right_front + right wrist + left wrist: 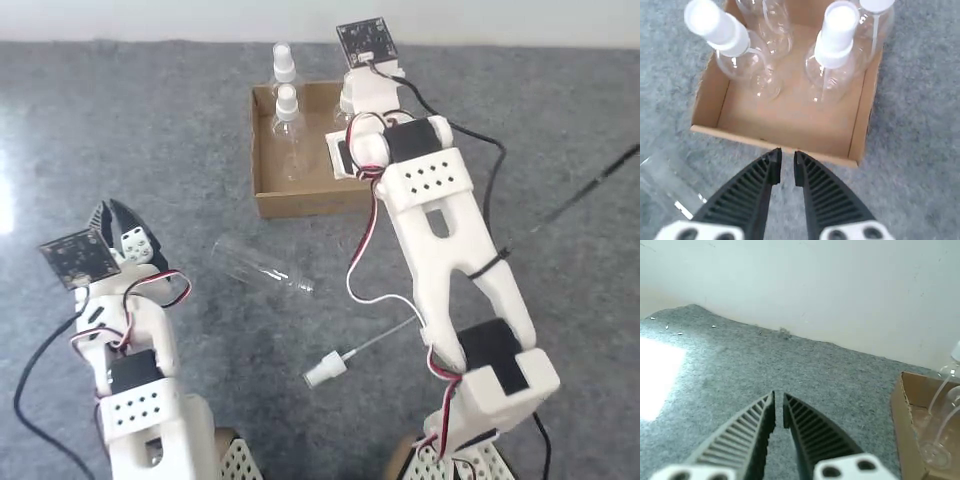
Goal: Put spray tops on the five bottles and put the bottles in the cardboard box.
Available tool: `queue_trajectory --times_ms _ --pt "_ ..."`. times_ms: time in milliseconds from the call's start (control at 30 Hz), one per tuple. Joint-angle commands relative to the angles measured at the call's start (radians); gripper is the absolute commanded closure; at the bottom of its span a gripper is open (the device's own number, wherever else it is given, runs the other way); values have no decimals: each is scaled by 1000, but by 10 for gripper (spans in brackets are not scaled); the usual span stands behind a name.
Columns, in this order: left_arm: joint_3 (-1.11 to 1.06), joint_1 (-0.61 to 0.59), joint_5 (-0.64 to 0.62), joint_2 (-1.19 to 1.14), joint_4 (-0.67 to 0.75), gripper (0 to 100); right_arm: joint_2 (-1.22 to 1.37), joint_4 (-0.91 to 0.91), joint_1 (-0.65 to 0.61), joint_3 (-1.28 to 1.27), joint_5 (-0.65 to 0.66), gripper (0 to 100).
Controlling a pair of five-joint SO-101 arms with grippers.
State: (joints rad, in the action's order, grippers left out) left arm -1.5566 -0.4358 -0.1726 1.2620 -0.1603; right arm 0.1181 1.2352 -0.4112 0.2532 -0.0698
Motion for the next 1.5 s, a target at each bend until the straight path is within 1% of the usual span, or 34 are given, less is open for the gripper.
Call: queue_trajectory --times_ms 0,200,367,567,633,800,1033,1067,1133,1300,1367,1467 --pt "12 -3 14 14 26 973 -116 65 -35 48 -8 991" --pt "13 -35 8 14 26 973 -191 208 -127 48 -3 991" --pt "13 -35 8 14 26 973 -229 306 -213 48 -2 991" --pt "13 -35 8 14 26 973 -229 364 -286 48 0 991" --pt "13 -35 8 14 26 973 -226 361 -292 29 3 991" --pt "13 -34 8 14 28 973 -234 321 -312 -68 103 991" --pt "13 -31 11 14 28 973 -226 133 -348 -215 106 985" --pt "13 -31 11 14 28 973 -225 114 -348 -230 104 971" --pt "13 -31 11 14 28 973 -225 77 -364 -264 104 910" --pt "13 -29 12 14 28 973 -223 -1 -426 -361 106 698" --pt "13 -29 12 14 28 973 -223 -39 -452 -400 114 662" --pt "13 -29 12 14 28 973 -223 -102 -481 -456 117 644"
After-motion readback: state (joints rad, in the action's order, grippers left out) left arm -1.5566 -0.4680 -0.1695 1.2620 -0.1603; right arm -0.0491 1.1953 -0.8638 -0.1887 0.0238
